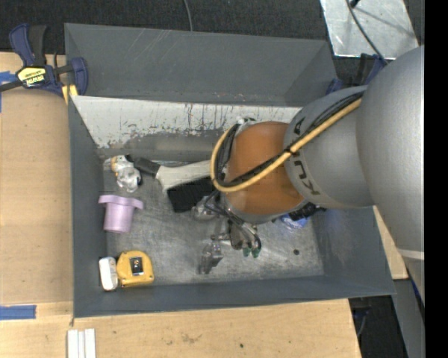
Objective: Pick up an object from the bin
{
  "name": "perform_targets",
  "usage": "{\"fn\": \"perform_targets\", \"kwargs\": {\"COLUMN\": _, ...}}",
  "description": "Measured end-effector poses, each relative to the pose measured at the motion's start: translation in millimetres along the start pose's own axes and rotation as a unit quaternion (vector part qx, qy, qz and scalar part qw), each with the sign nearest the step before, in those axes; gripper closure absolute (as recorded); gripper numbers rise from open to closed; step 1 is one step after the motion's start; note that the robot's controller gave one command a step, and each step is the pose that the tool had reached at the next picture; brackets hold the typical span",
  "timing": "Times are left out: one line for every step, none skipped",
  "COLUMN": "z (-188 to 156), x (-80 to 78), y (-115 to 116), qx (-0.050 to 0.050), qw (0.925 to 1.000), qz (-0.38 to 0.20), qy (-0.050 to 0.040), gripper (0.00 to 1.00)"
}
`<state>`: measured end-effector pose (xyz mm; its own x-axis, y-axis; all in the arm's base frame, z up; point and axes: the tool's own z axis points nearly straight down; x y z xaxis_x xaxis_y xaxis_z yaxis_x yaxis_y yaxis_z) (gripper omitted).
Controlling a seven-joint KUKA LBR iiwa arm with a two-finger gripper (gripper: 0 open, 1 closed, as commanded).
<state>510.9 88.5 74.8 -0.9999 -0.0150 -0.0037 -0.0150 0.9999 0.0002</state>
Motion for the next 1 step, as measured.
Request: {"fn": "perform_targets", "kwargs": {"z": 0.0, "x": 0.0, "y": 0.0, "qx": 0.0, "qw": 1.0, "qz": 0.0, "qy": 0.0, "gripper": 0.0}}
